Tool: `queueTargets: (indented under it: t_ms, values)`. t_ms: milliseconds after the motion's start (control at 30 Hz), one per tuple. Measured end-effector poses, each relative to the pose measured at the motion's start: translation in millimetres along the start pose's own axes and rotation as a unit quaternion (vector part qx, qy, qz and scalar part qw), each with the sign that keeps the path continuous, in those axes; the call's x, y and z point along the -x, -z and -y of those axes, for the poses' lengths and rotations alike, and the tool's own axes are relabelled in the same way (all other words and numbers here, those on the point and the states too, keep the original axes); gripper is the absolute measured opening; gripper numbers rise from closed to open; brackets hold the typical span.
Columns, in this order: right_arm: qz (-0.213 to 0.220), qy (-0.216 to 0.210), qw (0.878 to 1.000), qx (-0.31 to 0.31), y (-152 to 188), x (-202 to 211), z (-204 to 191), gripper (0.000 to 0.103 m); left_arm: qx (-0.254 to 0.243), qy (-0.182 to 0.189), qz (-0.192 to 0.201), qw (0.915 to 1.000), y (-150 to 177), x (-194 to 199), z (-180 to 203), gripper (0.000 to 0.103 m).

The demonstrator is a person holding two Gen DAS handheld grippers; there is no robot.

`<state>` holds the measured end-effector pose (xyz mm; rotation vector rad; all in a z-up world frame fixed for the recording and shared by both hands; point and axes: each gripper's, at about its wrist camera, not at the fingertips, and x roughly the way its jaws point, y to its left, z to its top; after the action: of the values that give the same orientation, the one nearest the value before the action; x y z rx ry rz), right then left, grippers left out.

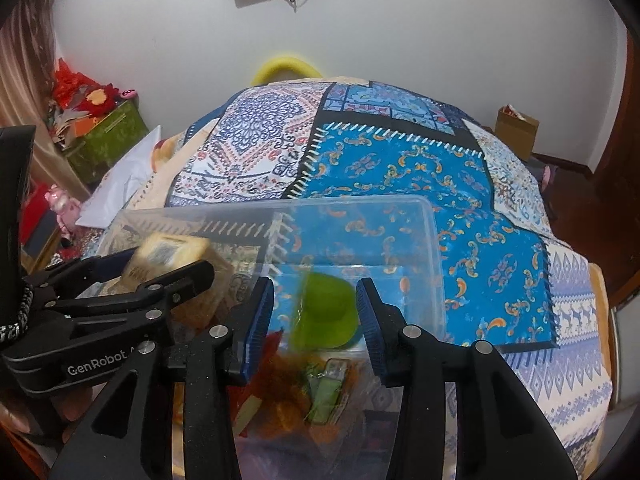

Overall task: Organize snacks
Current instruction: 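Carry the loaf pack and jelly cup over the clear box and release, then grasp the yellow chip bag with the left gripper while the right grasps the purple-labelled roll pack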

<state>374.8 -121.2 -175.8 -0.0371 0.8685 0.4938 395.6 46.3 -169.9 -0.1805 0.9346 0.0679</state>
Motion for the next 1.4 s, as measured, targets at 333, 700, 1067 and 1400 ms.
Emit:
queueTargets:
  t_ms: [333,700,1067,1400]
  values:
    - [0.032,0.005,0.999,0.005,2.1,45.4,-9.6,0.055,-0.029,-0.001,0.046,0.9985,11.8,63.2,3.6,0.079]
    - [0.083,0.006,0.996,0.019,36.8,136.3,-26.0,0.065,-0.080,0.003,0.097,0.9921,62.4,166.7,9.3,0.083]
    - [0.079,-0.006,0.997,0.025,108.5,181.9,-48.0,0.067,-0.092,0.007,0.074,0.9930,152.2,209.2,-2.3,0.084]
    - [0.020,-0.027,0.999,0.038,168.2,164.0,-80.5,0.068,-0.058,0.004,0.024,0.9980,221.9,203.2,-27.9,0.084]
